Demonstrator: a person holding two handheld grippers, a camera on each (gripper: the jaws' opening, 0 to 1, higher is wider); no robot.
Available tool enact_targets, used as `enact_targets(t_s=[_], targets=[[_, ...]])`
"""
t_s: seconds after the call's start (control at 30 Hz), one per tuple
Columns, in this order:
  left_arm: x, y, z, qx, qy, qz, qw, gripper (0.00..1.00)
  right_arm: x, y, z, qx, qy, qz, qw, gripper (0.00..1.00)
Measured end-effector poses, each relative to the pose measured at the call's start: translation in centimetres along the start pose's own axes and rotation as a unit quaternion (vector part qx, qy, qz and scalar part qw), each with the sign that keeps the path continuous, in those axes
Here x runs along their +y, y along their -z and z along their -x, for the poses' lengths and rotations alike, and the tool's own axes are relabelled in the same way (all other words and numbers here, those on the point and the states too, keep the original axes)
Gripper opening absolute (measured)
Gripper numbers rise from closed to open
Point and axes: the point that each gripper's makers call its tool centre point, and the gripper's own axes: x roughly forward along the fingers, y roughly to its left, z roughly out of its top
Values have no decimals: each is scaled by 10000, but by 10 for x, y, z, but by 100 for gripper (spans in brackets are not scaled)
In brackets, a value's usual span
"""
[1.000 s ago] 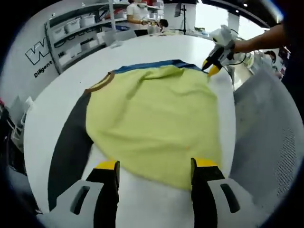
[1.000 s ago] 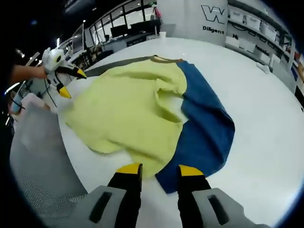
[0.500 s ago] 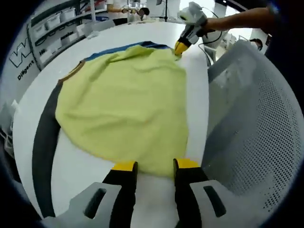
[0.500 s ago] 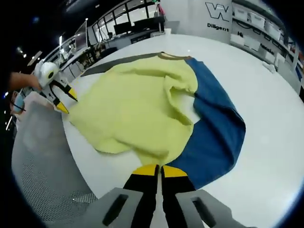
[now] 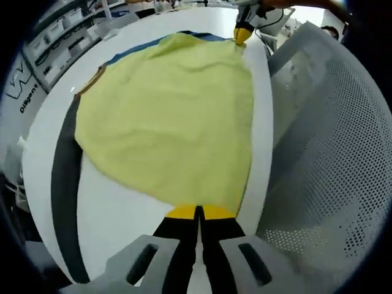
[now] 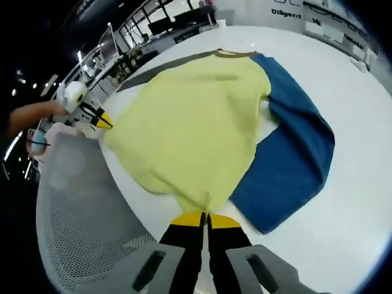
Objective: Fold the garment on the visible template until the final outline fits inside the template.
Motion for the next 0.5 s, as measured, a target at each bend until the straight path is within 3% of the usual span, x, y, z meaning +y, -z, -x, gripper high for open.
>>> enact_targets(t_s=[0.1, 0.13, 0.17, 0.23, 0.33, 0.43, 0.5], targets=[[2, 16, 4, 309, 2, 38, 9995, 4, 8, 9, -3, 120, -101, -3, 9999, 0], [1, 12, 3, 101, 37, -37, 9999, 4, 10, 11, -6, 141, -98, 36, 9998, 0], [0, 20, 5, 280, 62, 79, 9996, 4, 10, 13, -6, 163, -88, 106, 9998, 0], [0, 18, 6, 221, 56, 176, 9996, 4, 9, 13, -7, 124, -61, 192, 9997, 0], [0, 17, 6, 169, -27, -9, 9999, 4, 6, 9, -5, -34, -33, 295, 9996, 0], [7, -7, 9, -457, -292, 148, 9984, 6, -2, 0, 1, -285, 129, 459, 9985, 0], [11, -15, 11, -613, -419, 209, 9970, 14, -9, -8, 7, -492, 231, 449, 9975, 8]])
